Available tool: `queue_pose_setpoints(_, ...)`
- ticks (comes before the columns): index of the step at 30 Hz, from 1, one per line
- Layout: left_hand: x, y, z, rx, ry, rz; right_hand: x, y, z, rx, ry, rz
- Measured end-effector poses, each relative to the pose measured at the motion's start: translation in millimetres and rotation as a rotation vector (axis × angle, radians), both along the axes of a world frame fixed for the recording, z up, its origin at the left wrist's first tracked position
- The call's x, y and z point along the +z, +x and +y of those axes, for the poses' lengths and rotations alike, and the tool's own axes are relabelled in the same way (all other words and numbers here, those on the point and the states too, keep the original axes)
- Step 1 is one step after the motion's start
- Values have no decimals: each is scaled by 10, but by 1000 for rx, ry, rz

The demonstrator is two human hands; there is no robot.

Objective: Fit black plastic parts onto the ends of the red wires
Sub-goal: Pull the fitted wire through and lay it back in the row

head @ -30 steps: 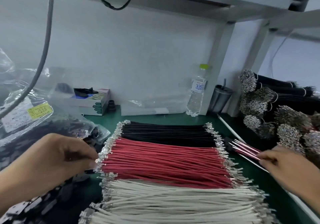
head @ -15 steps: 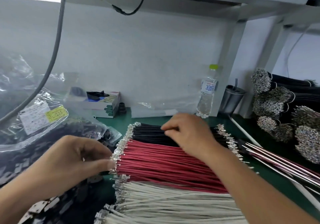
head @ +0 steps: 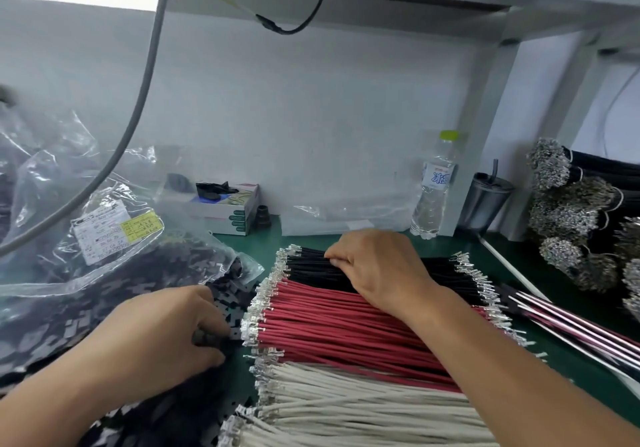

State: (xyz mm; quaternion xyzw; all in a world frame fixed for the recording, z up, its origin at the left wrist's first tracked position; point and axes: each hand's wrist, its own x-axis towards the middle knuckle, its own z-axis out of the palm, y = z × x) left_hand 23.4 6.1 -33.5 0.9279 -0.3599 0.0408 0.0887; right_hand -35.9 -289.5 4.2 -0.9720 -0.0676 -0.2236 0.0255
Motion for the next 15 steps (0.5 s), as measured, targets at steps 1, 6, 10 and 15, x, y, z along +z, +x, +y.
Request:
queue_pose_setpoints(1, 2, -11, -15, 5, 4, -1, 57, -36, 4, -13, -58, -21)
queue_pose_setpoints(6, 14, -30, -41, 40, 64, 13, 201, -330, 24, 10, -115, -443)
queue_pose_setpoints(10, 4, -13, -46, 66, 90, -5, -64, -578, 79, 15, -9, -511)
queue_pose_setpoints(15, -31, 35, -5, 56, 149, -67, -223, -703, 89, 30, 129, -451)
